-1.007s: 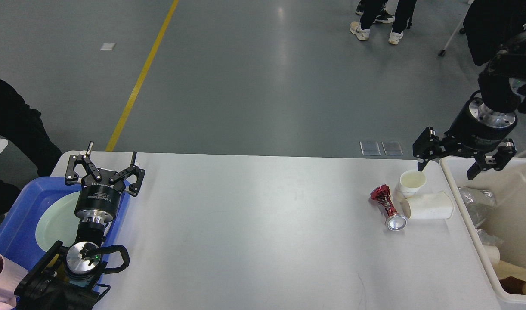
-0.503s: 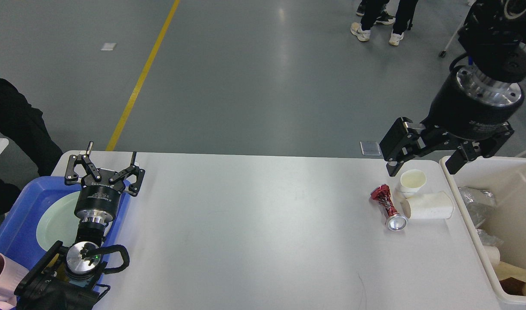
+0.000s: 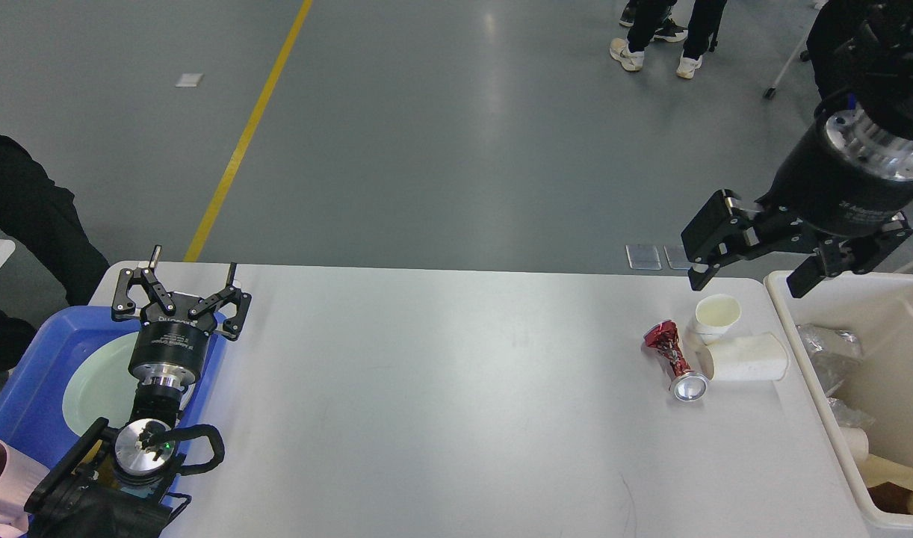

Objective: Tidy desktop
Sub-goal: 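Raise the right gripper and move it toward the white paper cup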

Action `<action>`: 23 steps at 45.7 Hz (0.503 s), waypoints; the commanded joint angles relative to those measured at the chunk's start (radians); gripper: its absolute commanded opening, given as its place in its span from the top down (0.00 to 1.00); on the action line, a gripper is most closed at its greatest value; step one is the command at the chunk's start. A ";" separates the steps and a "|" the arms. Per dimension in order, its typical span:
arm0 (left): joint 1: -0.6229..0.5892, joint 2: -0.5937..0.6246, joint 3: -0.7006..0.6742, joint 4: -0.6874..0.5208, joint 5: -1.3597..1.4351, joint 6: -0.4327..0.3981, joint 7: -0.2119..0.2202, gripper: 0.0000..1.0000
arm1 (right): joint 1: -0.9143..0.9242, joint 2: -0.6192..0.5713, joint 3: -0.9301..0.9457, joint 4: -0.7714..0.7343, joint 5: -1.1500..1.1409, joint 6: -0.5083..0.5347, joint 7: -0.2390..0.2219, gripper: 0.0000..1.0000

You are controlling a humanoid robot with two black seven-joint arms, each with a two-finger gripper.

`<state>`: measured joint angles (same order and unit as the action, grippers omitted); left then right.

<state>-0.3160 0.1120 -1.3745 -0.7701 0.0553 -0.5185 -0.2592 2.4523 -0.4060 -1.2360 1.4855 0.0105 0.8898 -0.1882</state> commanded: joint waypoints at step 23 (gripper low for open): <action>-0.001 0.000 -0.001 0.000 0.000 0.000 0.000 0.04 | -0.794 0.035 0.056 -0.677 0.227 -0.296 0.001 0.03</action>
<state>-0.3171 0.1121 -1.3749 -0.7701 0.0552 -0.5185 -0.2593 1.8021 -0.3954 -1.2149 0.9786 0.2061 0.5949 -0.1875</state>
